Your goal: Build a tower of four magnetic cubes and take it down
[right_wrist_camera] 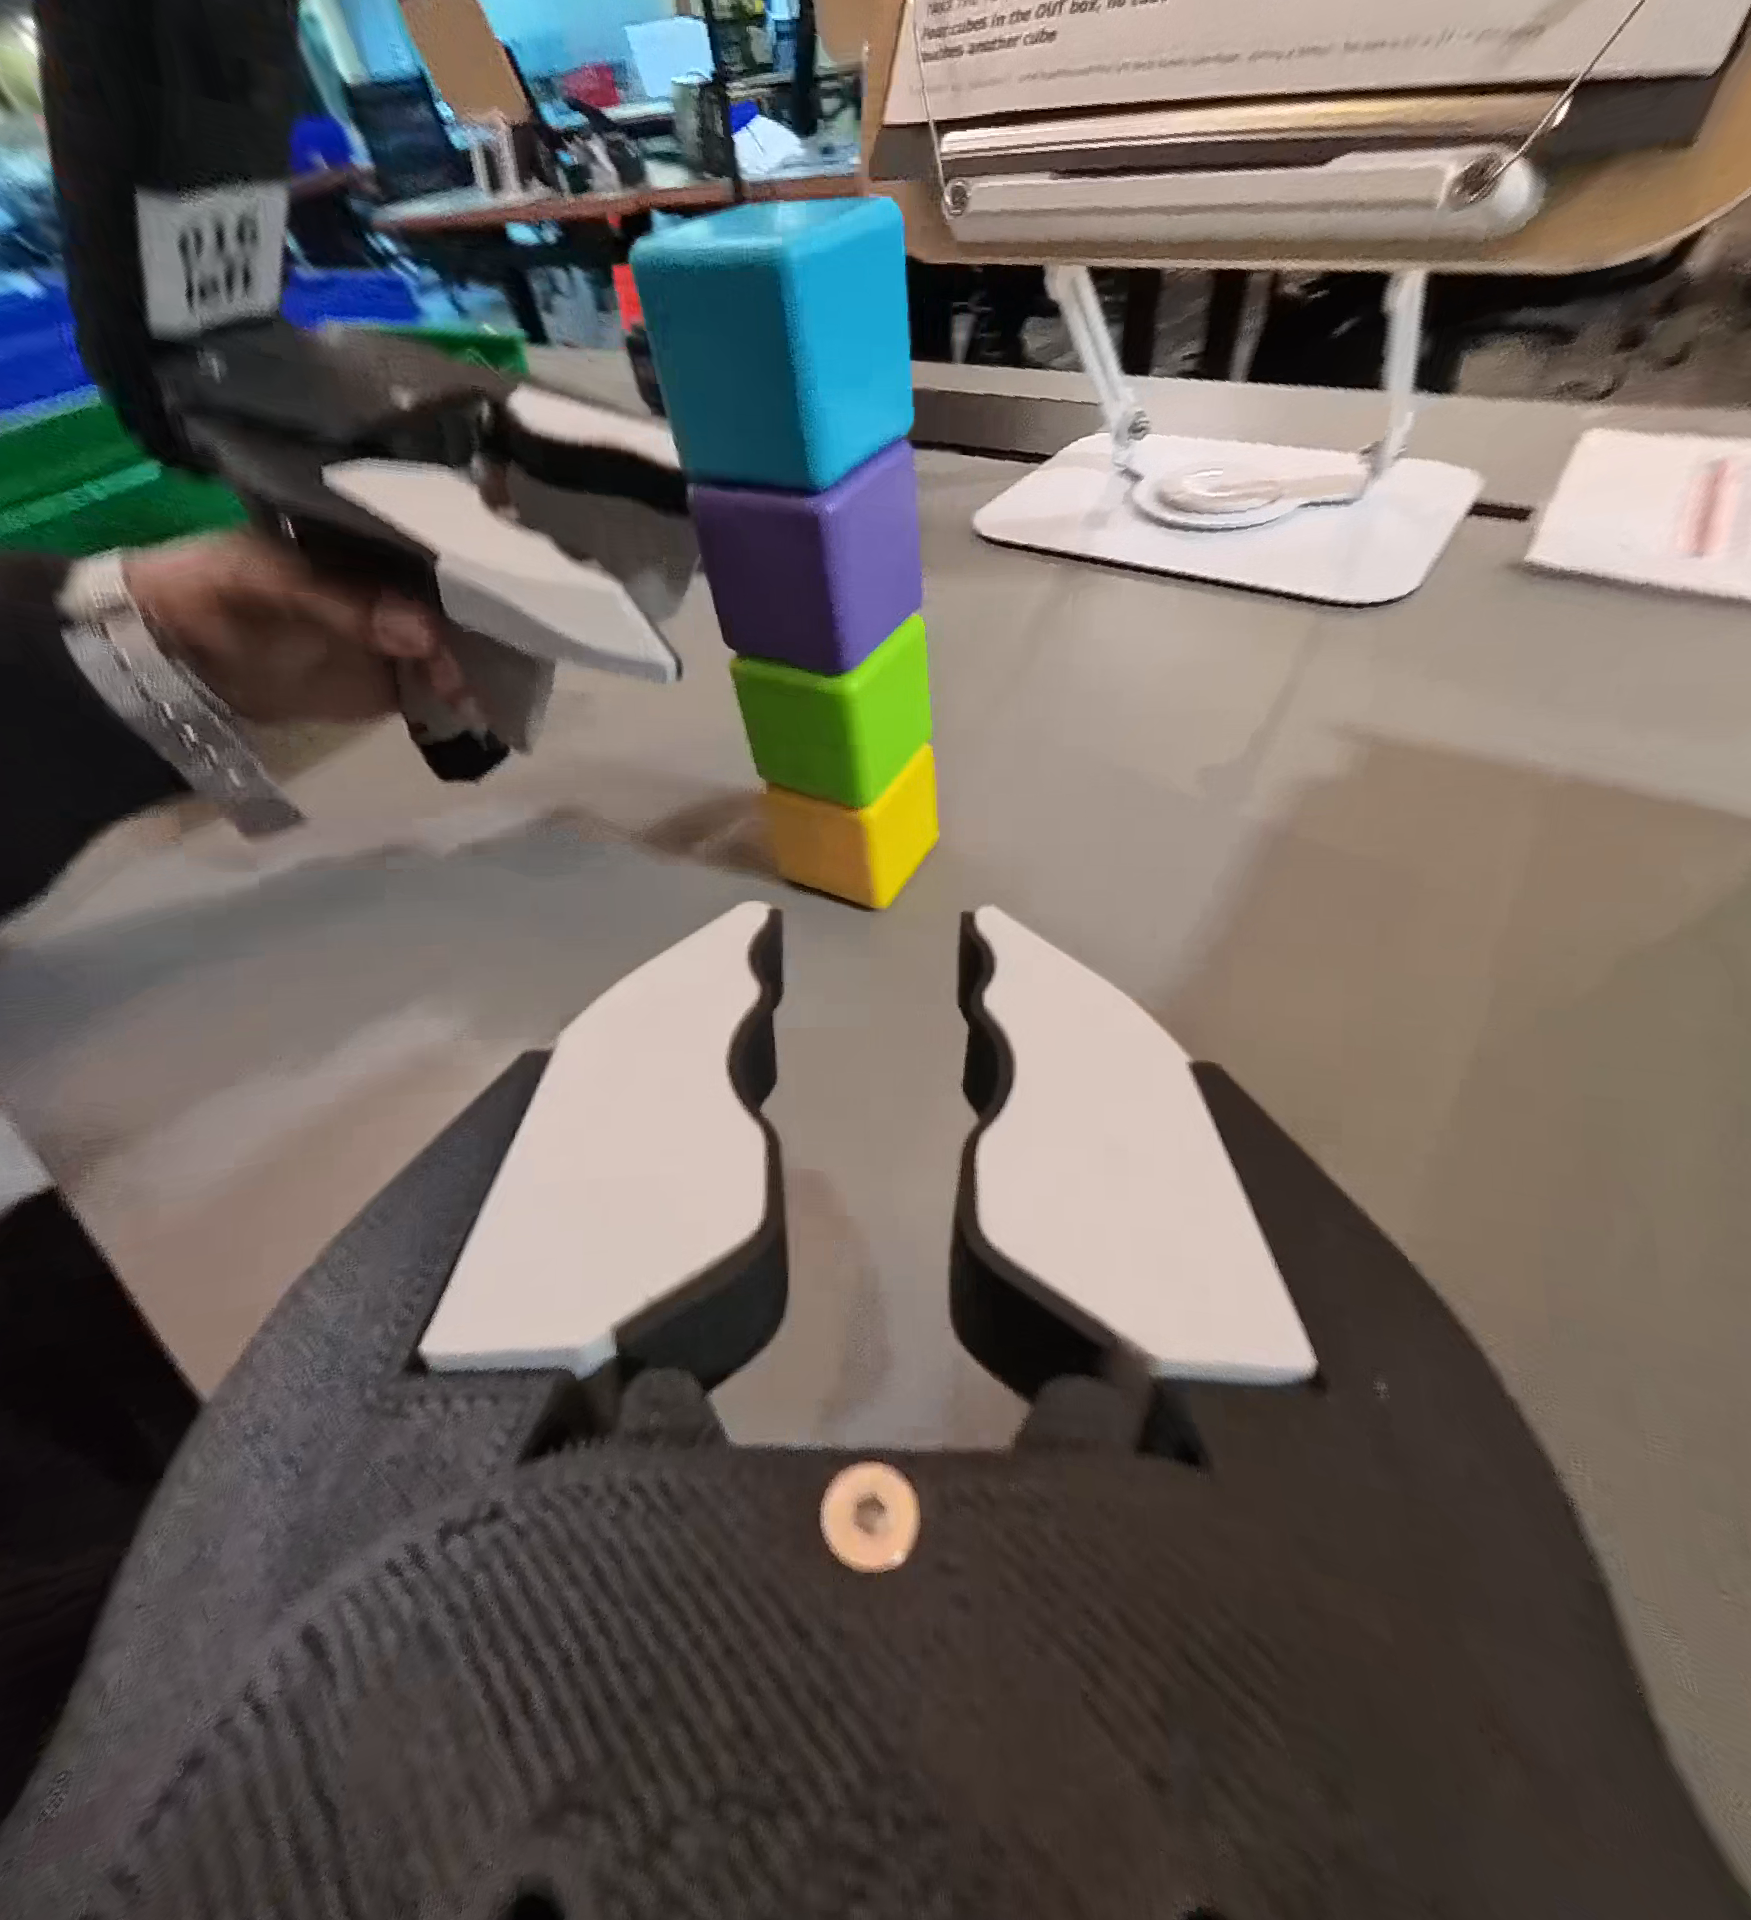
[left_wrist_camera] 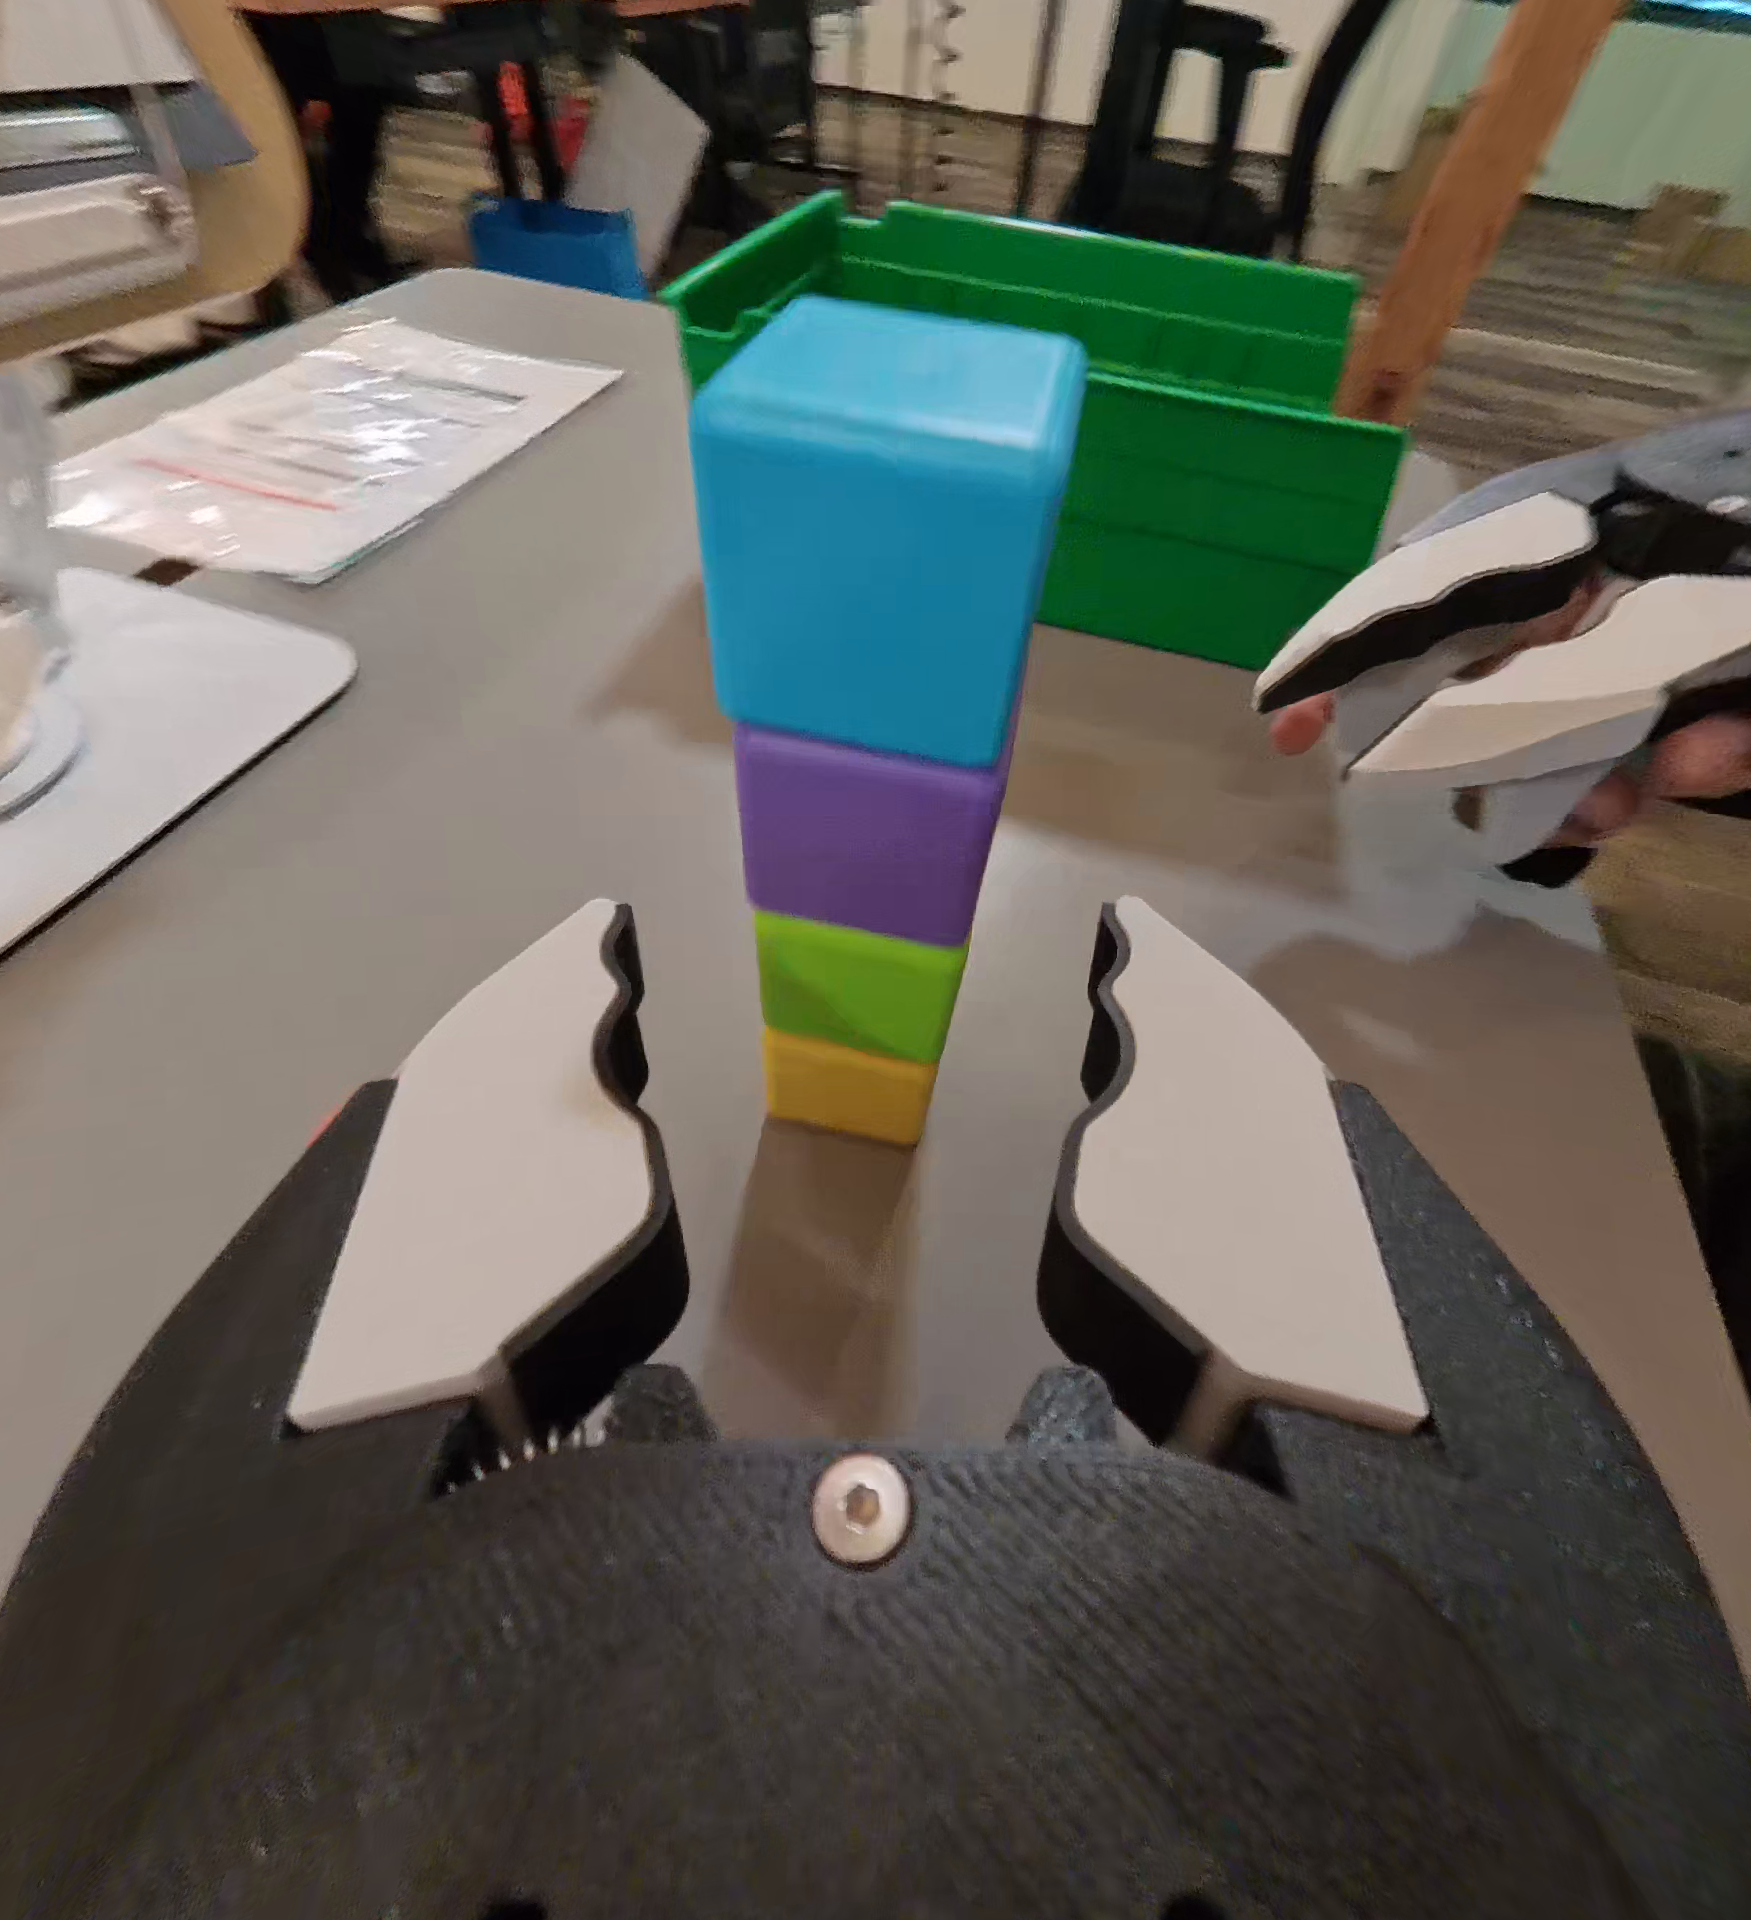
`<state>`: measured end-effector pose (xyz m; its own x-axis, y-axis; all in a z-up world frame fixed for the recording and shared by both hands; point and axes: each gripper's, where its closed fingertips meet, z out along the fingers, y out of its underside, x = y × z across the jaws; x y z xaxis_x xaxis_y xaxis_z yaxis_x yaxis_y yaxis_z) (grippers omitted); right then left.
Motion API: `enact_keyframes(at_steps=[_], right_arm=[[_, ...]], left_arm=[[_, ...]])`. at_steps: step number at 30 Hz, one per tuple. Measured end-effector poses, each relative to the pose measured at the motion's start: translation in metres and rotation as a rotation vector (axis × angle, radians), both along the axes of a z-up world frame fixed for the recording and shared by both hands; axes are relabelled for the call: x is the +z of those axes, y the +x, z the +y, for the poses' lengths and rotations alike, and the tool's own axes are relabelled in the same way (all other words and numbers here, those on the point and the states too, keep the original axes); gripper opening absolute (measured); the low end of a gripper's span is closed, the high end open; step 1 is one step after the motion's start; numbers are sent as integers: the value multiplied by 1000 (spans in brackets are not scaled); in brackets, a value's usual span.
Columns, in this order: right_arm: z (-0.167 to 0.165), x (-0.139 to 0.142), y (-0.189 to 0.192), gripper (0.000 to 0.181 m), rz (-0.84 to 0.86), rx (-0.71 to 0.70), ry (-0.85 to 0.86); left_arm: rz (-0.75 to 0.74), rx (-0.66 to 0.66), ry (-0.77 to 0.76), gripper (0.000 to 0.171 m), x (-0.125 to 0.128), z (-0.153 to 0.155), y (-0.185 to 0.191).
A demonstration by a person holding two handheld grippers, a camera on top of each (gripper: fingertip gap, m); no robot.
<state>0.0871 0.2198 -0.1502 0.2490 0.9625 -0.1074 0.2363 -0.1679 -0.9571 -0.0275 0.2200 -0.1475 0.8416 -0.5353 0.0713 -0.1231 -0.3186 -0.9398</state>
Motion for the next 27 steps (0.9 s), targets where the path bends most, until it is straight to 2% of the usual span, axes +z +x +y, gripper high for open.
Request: enact_keyframes(at_steps=[2,4,7,9,13,16,17,20,24,25,27], right_arm=[[1,5,-6,44,51,24,-95],[2,10,-12,56,99,44,-194],[2,20,-22,61,167,90,-311],[2,24,-29,65,194,113,-352],[3,27,-40,64,221,158,-365],[6,29,-44,62,234,160,-359],[9,30,-43,58,245,144,-350],[14,42,-39,54,295,114,-269],[8,59,-47,67,317,186,-142],[3,69,-49,73,338,239,-86],[-2,90,-56,80,337,287,131]], left_arm=[[-3,107,14,84,-4,-8,-8],[-52,149,15,85,-8,-14,-8],[-34,216,2,87,-17,-13,-9],[-48,255,22,87,-15,-9,-12],[-150,208,29,96,-11,-4,-10],[-120,187,-11,108,-12,2,-15],[-123,186,-15,113,-11,5,-16],[-139,142,1,111,-8,9,-8],[-133,65,15,103,-13,10,3],[-148,47,21,103,-11,11,5],[-178,31,35,102,-7,12,6]])
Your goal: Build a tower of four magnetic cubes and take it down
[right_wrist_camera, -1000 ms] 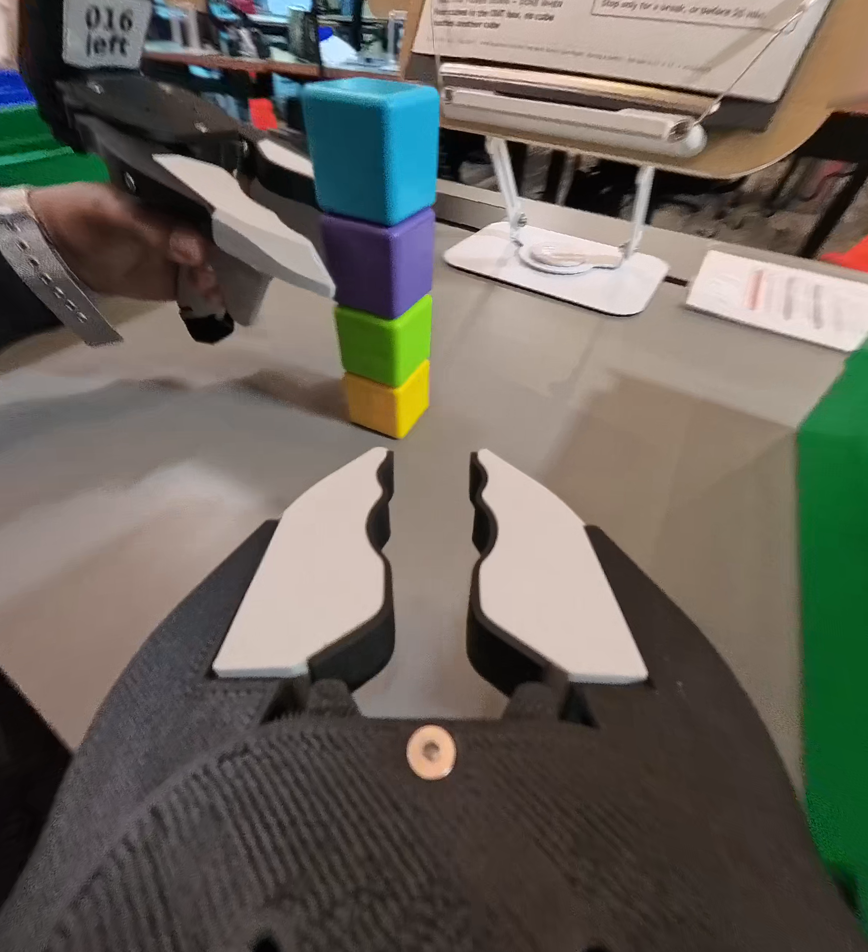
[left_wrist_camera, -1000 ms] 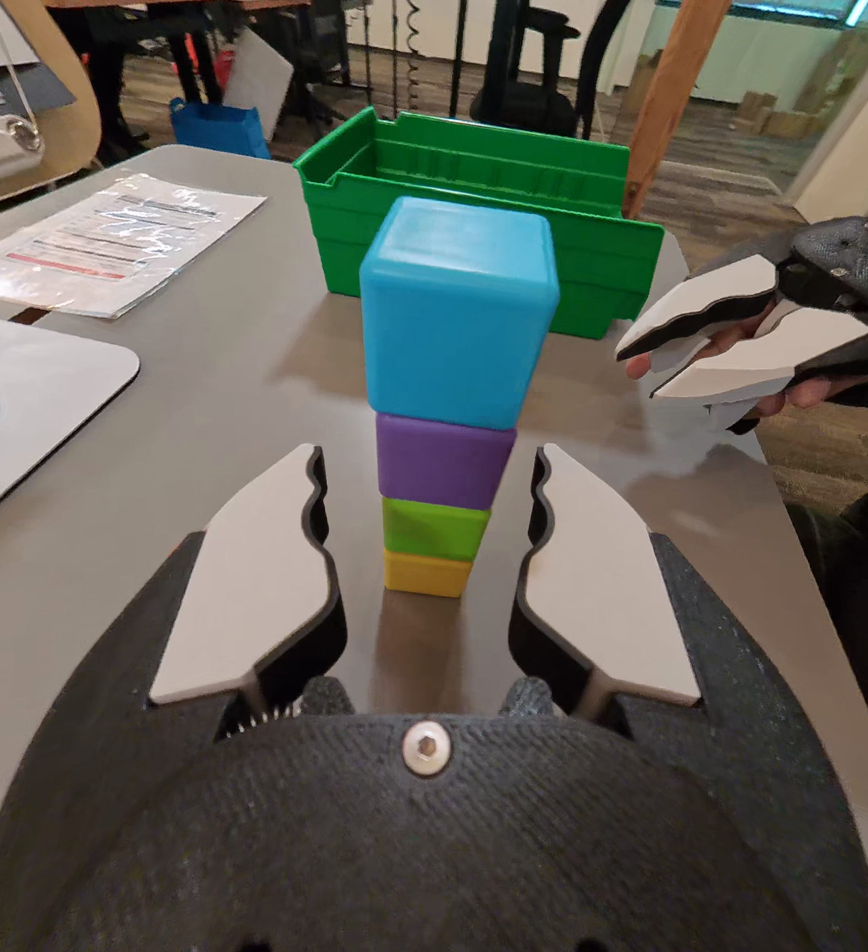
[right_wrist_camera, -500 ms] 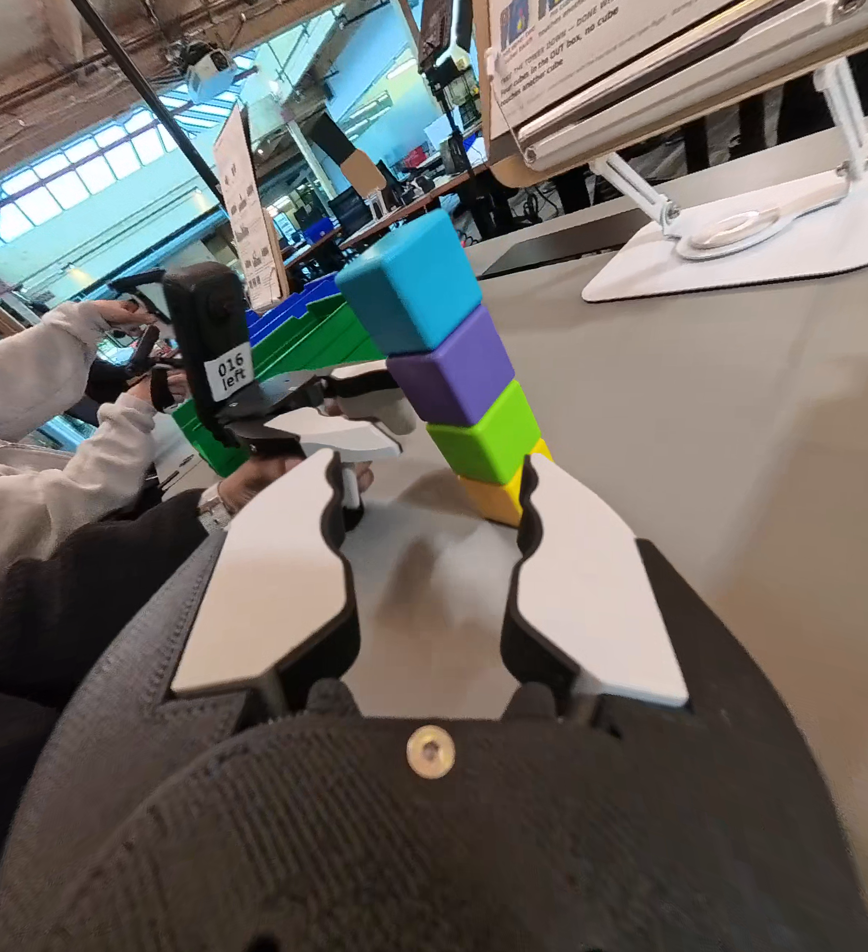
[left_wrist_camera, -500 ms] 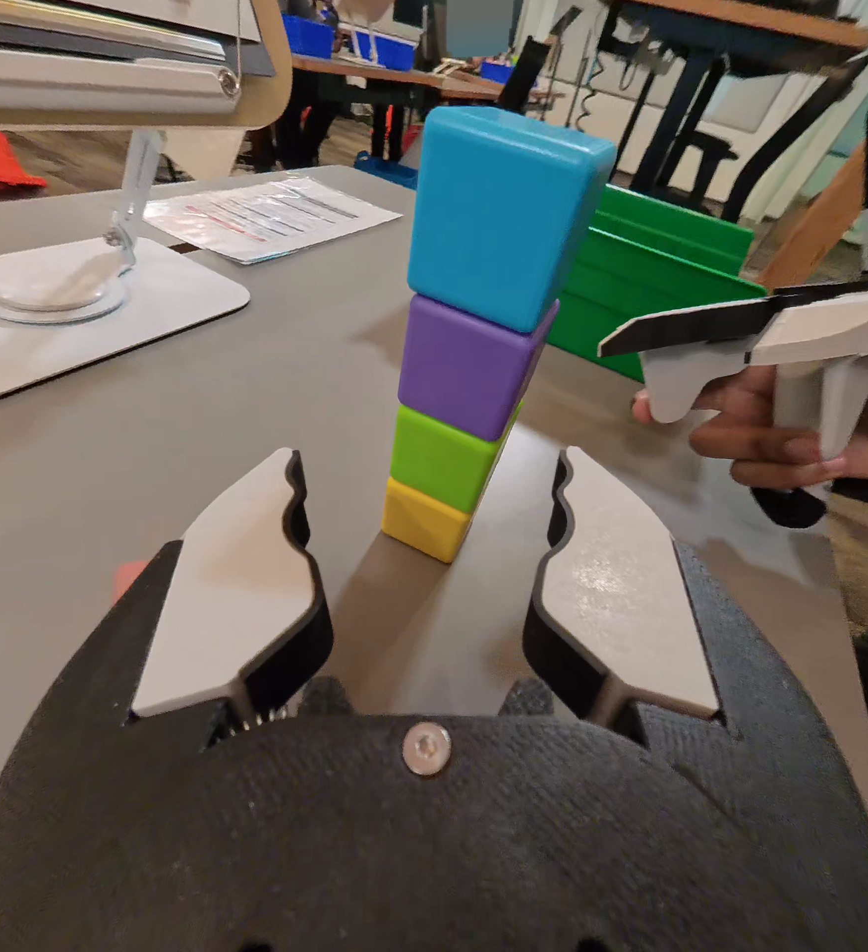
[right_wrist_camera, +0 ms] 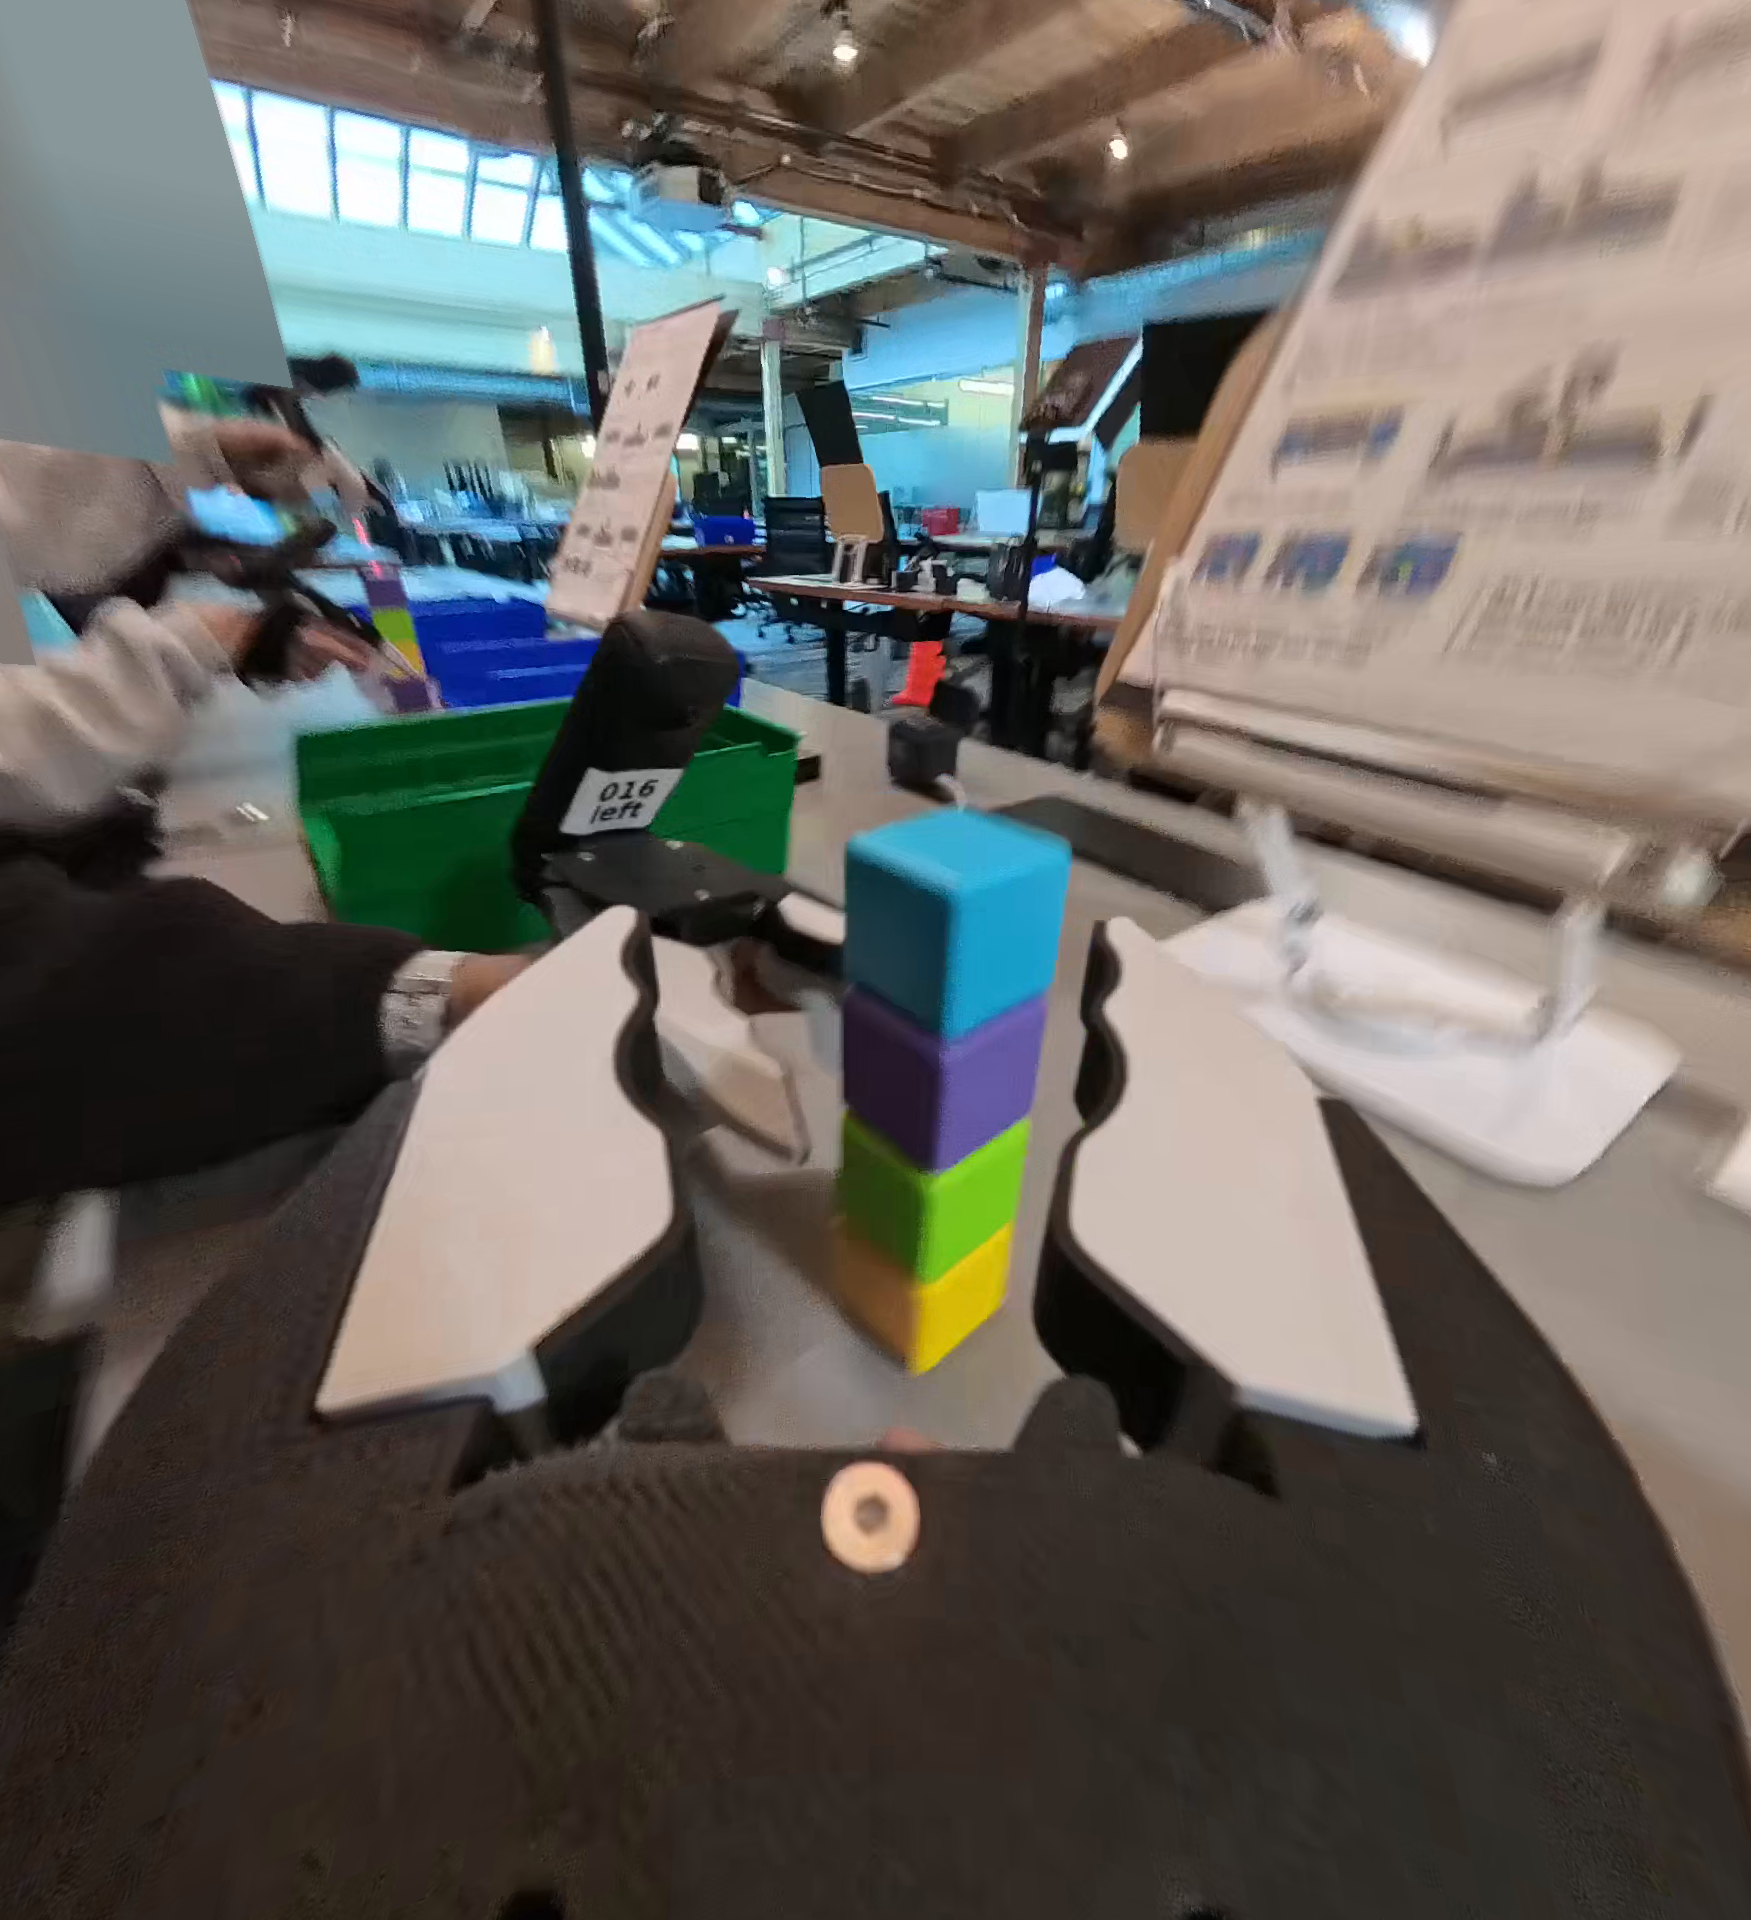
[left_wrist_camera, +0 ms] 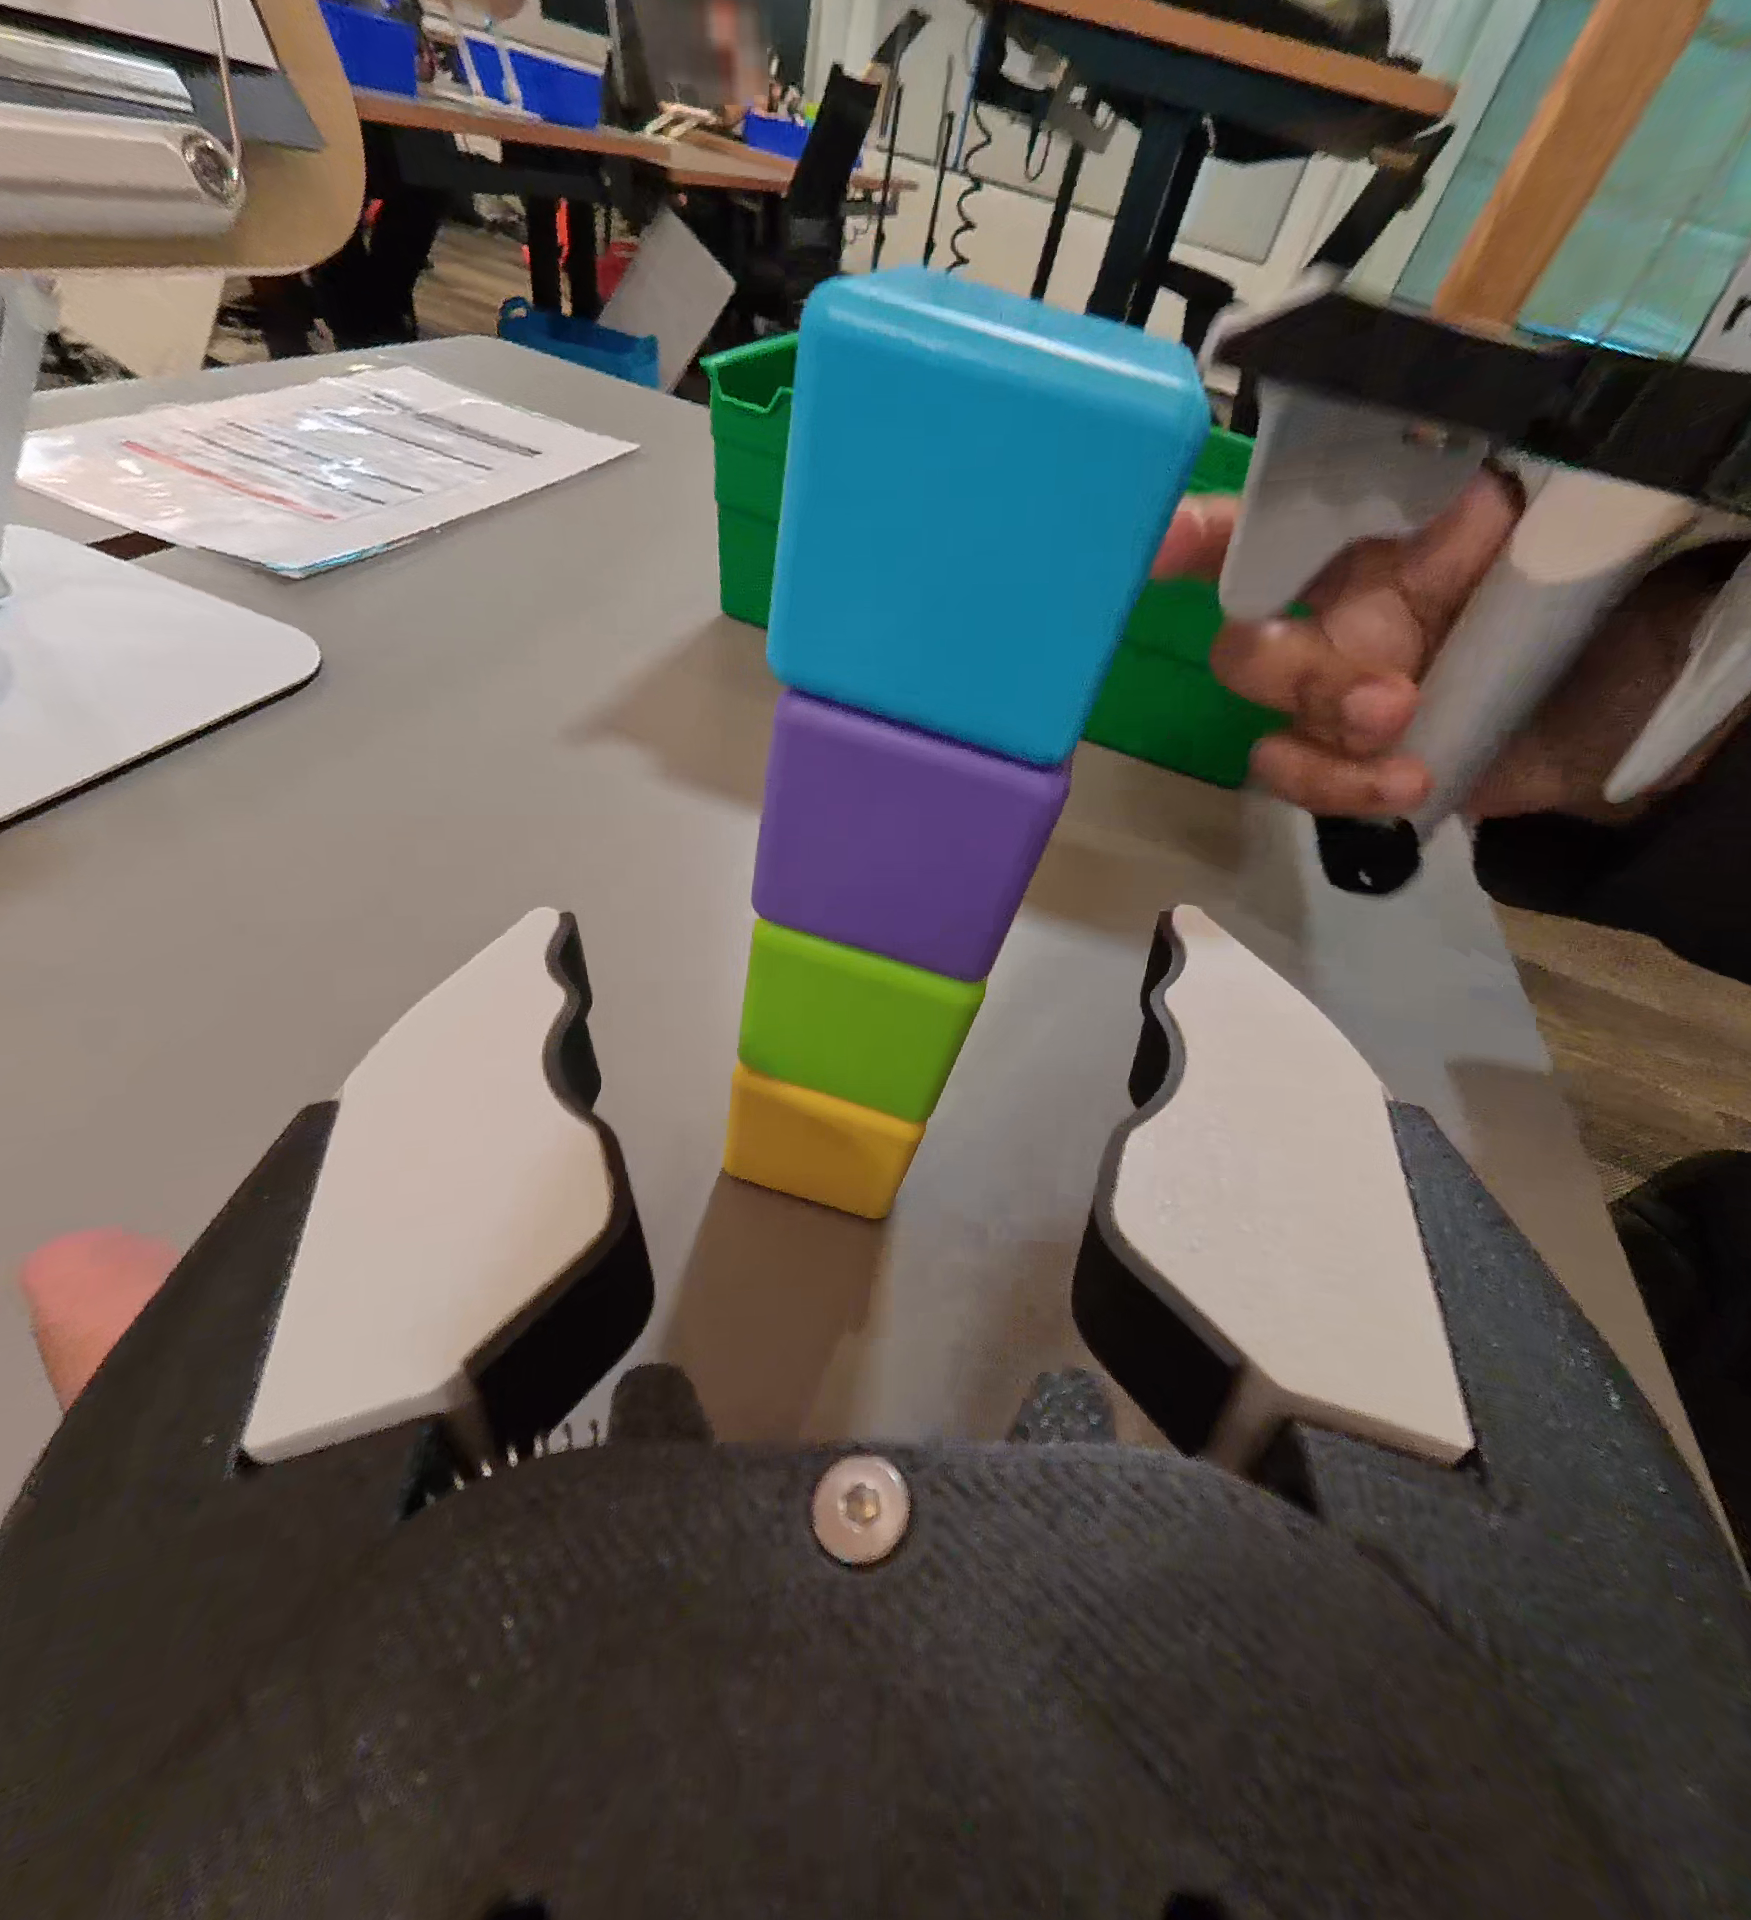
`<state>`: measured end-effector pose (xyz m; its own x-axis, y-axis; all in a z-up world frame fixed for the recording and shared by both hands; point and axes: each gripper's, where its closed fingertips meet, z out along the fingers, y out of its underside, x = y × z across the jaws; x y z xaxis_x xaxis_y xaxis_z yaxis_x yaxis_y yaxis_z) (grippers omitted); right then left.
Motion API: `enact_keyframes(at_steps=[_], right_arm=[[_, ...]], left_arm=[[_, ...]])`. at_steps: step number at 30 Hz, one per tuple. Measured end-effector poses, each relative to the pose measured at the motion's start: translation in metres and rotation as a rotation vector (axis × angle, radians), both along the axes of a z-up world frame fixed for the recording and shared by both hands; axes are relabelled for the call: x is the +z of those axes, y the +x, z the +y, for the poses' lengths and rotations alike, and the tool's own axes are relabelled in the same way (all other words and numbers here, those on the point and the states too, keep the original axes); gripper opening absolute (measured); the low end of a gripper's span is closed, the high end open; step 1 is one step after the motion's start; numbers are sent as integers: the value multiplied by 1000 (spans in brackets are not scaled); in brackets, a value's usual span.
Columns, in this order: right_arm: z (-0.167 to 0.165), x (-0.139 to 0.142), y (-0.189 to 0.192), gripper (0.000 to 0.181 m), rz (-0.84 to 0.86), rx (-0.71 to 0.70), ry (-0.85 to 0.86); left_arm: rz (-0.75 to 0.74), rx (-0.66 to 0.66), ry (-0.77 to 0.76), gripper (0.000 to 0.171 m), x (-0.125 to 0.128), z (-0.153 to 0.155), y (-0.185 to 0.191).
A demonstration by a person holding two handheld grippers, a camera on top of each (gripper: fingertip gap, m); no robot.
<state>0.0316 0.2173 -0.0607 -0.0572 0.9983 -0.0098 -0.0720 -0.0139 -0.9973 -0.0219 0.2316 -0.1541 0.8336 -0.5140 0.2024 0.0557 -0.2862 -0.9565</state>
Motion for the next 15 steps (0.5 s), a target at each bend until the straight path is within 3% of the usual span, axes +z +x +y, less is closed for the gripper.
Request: enact_keyframes(at_steps=[3,8,11,15], right_arm=[[4,44,-15,80,72,-10,179],[27,95,-37,75,171,2,129],[32,91,-37,74,189,24,64],[40,53,-28,75,103,12,49]], left_arm=[[-21,-11,-6,103,7,2,-1],[-7,-2,47,100,20,12,5],[44,-21,29,100,13,17,12],[36,-45,22,100,10,19,19]])
